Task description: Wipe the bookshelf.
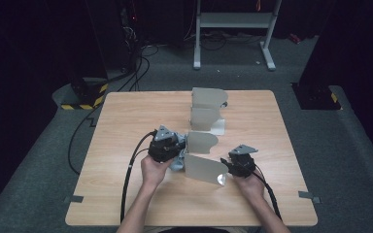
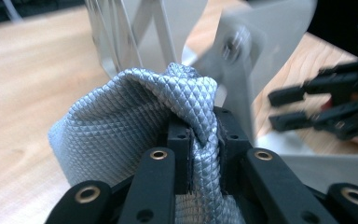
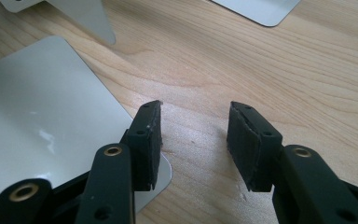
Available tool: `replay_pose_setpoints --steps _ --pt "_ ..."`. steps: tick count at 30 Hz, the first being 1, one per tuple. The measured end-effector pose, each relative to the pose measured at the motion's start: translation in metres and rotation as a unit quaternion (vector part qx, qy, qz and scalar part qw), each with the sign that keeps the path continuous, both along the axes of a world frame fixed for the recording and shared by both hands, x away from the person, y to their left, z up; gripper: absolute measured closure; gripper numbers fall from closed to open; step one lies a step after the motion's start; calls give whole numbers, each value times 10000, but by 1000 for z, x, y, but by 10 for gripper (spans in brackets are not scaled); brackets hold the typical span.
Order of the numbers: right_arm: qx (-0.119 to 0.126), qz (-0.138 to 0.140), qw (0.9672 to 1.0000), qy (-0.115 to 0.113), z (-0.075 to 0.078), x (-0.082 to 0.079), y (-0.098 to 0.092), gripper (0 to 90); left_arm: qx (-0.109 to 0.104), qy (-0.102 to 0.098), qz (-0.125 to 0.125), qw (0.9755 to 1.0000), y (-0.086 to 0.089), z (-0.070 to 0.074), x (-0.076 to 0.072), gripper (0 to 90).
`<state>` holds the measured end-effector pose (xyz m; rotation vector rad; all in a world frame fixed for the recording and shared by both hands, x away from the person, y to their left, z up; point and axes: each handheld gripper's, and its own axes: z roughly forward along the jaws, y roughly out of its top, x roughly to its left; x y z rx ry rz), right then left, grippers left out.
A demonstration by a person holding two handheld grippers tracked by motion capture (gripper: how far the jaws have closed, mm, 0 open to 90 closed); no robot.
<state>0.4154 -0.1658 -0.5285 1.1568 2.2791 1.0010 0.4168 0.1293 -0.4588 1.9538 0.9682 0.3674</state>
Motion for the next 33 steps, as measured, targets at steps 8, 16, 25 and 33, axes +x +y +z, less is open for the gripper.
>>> replay_pose_setpoints --steps 8,16,25,33 --pt "1 -2 10000 -2 0 0 0 556 -81 304 -1 9995 -4 -21 11 787" --pt "1 -2 10000 1 0 0 0 555 326 634 23 9974 -8 -41 19 787" --pt "-5 16 10000 -9 0 0 0 555 -64 490 39 9988 -1 -26 17 786" --pt "-4 13 10000 -7 0 0 0 555 -496 -197 -55 9986 6 28 0 790"
